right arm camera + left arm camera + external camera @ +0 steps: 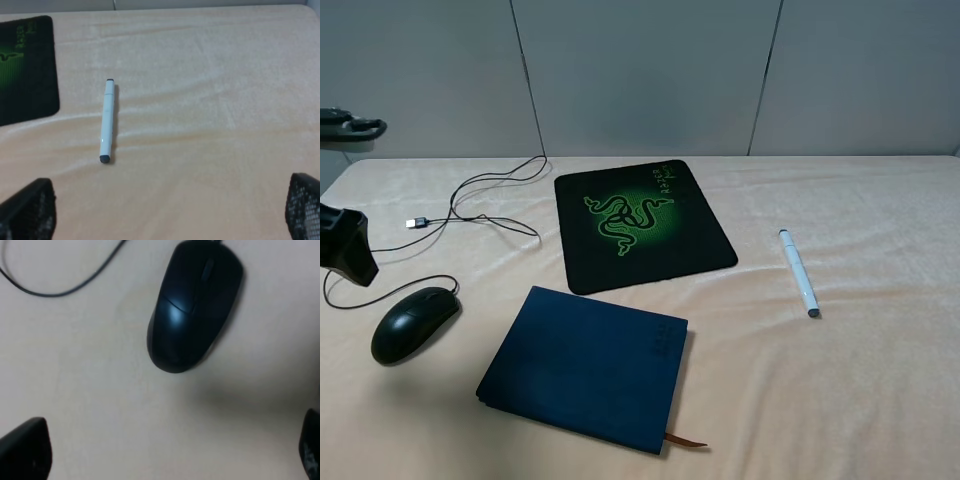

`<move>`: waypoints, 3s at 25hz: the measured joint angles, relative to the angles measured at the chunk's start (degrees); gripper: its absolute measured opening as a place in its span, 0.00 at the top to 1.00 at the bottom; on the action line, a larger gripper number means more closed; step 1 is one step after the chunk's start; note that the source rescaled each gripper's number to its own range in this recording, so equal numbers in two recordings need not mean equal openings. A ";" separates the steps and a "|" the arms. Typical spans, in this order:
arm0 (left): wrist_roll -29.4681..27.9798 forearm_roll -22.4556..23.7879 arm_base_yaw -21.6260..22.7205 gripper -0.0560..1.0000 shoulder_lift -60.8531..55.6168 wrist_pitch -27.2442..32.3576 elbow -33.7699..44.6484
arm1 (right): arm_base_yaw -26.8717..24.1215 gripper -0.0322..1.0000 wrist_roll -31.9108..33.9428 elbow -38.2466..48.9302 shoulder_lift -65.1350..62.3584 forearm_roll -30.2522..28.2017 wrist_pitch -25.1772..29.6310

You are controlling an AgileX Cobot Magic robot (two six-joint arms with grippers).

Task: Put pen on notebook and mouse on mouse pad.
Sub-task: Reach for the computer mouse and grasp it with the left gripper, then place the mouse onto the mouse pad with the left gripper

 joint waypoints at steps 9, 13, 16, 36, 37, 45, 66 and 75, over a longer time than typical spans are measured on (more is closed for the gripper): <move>3.87 -0.84 0.00 0.00 13.13 -5.34 0.00 | 0.00 0.00 0.00 0.00 0.00 0.00 0.00; 5.91 -3.13 0.00 0.00 18.72 -7.45 -0.01 | 0.00 0.00 0.00 0.00 0.00 0.00 0.00; 7.55 -4.28 0.00 0.00 22.41 -8.30 -0.14 | 0.00 0.00 0.00 0.00 0.00 0.00 0.00; 11.44 -4.28 0.00 0.02 32.30 -19.65 -0.47 | 0.00 0.00 0.00 0.00 0.00 0.00 0.00; 11.44 -4.28 0.00 0.05 32.30 -19.65 -0.47 | 0.00 0.00 0.00 0.00 0.00 0.00 0.00; 11.60 -4.28 0.00 0.80 32.30 -19.65 -0.47 | 0.00 0.00 0.00 0.00 0.00 0.00 0.00; 11.59 -4.82 -0.04 0.95 28.67 -12.67 -4.48 | 0.00 0.00 0.00 0.00 0.00 0.00 0.00; 7.51 -6.27 -0.11 0.95 23.04 -0.31 -16.89 | 0.00 0.00 0.00 0.00 0.00 0.00 0.00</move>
